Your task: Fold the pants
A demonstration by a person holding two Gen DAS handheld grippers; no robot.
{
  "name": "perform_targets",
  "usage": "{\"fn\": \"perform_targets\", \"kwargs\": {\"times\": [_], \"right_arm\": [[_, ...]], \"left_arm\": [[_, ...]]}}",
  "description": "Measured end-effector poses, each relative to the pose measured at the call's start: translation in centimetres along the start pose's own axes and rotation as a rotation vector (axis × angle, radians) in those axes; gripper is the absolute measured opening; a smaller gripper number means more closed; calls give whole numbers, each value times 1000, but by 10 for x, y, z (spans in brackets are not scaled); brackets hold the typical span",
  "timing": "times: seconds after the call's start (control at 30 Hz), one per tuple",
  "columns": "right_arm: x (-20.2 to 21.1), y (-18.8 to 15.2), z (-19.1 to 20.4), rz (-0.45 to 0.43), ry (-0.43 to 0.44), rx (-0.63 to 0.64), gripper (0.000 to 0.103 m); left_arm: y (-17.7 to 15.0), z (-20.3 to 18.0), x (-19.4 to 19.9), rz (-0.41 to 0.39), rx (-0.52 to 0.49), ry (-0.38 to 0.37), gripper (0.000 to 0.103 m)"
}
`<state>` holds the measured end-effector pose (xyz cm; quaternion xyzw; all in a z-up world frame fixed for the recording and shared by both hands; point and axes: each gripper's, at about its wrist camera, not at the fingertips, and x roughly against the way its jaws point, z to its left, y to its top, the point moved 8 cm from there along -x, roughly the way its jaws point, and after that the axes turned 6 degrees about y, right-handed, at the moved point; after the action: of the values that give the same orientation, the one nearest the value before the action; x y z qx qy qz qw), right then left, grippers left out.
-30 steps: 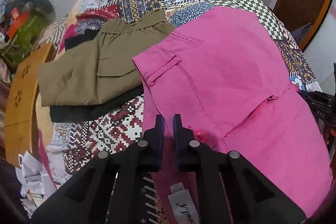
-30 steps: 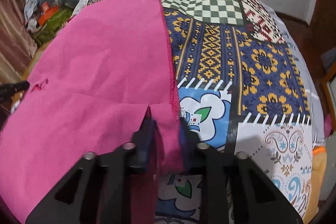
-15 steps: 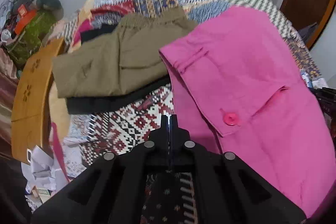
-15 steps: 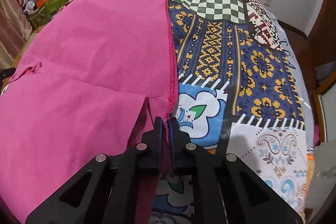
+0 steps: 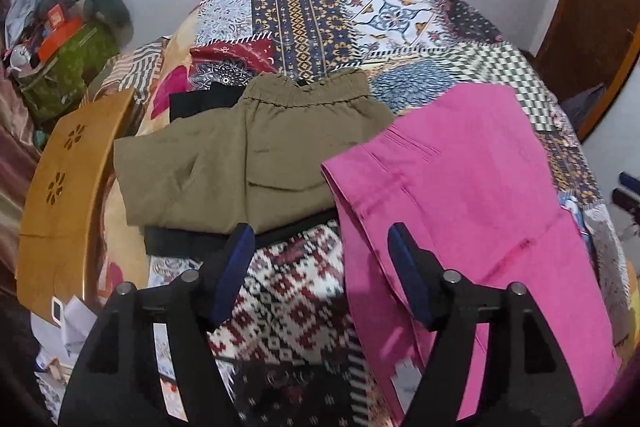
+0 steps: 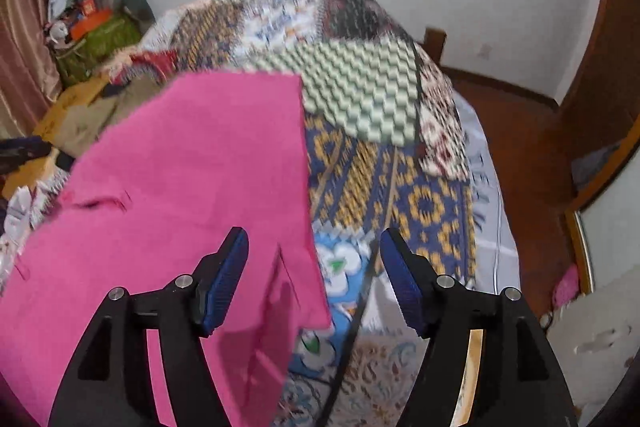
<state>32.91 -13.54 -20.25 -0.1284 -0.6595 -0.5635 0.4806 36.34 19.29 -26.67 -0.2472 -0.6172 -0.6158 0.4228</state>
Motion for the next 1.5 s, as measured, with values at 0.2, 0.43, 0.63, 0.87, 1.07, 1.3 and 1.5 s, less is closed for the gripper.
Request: {"fn": "perform_targets", "kwargs": {"times": [0.2,0.43,0.63,0.87,1.07,1.3,1.5], "right_arm": [[-22,32,17,-49,23,39,65],[-83,58,13,-10,73,-30,65],[-119,85,1,-10,76,-81,65],[-151,97,2,24,81,-83,64],[-153,100,11,-10,172,-119,32],[-143,103,25,-46,109,-23,3],[-86,119,24,-158,103,-6,3]], "left_arm": [[24,1,-37,24,-12,8,69],[28,-11,-90,116,-45,-15,68],[28,-20,-106,102,-63,-69,58],[31,-29,-118,122,-46,-170,30],[31,-37,-112,60,-102,-84,16],[36,-29,-95,9,-71,-23,7],[63,-14,-43,-83,-42,-10,7]]}}
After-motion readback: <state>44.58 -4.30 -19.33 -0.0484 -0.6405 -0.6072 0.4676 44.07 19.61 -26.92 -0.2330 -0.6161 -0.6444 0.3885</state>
